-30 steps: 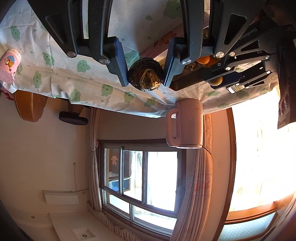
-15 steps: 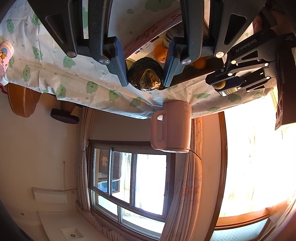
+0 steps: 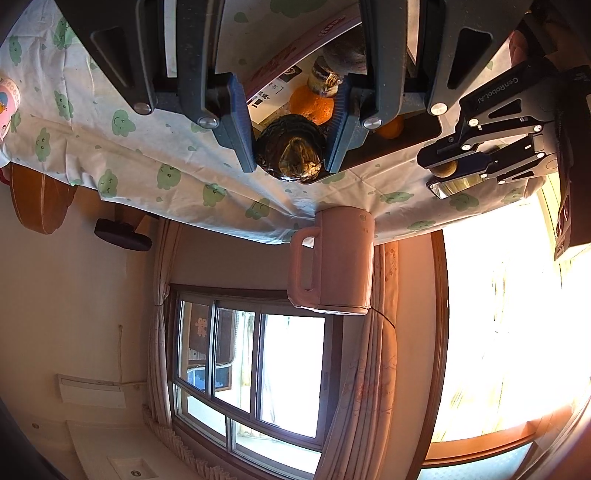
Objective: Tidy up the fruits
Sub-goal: 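Lower the yellow-brown fruit into the tin and open the left gripper while the right gripper releases the dark fruit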
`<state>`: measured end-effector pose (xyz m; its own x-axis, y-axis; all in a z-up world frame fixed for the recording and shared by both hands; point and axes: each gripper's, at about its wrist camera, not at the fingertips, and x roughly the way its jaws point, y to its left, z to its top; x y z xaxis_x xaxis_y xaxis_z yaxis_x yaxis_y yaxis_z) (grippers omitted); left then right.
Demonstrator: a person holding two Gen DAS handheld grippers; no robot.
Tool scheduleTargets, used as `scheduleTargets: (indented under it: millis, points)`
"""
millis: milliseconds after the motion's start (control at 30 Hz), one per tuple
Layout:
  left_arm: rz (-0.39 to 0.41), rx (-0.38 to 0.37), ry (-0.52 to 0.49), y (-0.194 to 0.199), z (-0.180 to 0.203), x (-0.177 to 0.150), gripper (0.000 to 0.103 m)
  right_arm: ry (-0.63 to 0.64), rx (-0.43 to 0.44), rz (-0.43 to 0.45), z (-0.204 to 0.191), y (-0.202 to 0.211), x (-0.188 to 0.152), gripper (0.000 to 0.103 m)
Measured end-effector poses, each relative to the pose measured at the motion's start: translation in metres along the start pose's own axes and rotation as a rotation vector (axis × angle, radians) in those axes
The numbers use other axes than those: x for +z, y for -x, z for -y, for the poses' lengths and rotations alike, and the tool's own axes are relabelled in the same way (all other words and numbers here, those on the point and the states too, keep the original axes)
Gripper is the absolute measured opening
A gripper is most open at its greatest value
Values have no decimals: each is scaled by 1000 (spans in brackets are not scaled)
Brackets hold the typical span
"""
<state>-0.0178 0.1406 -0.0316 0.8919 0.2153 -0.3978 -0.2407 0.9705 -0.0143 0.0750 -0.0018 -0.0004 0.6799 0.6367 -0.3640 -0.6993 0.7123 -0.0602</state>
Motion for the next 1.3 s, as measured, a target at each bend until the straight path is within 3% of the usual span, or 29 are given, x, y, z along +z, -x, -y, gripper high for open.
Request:
scheduleTargets:
  millis: [1300]
  points:
    - [-121, -6, -29, -17, 0, -25, 28, -28, -20, -243, 2, -57, -29, 40]
